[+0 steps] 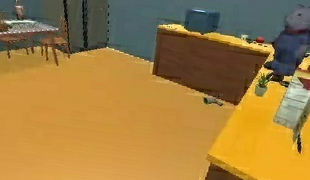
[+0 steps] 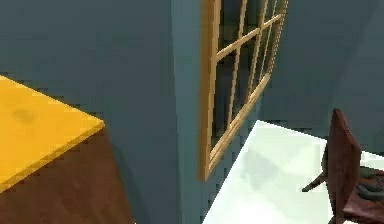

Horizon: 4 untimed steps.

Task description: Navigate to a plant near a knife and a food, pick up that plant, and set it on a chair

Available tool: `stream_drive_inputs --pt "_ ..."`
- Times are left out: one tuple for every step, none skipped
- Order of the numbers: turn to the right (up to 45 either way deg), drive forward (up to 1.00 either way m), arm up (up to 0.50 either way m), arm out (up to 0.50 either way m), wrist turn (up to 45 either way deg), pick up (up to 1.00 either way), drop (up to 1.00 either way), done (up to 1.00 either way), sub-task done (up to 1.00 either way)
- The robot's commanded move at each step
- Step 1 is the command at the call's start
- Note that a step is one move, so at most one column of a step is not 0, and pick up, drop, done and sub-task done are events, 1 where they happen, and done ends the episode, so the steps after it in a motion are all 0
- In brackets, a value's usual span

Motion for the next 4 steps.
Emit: stream_drive_inputs --pt "-36.0 0.0 0.0 0.0 0.0 0.0 0.0 0.0 0.0" --pt "0.0 0.6 0.0 0.0 0.0 0.0 0.0 0.0 0.0" --pt "45.0 0.0 0.0 0.0 0.0 0.0 0.0 0.0 0.0" --pt "9.0 0.0 0.0 0.0 0.0 0.0 0.0 0.0 0.0"
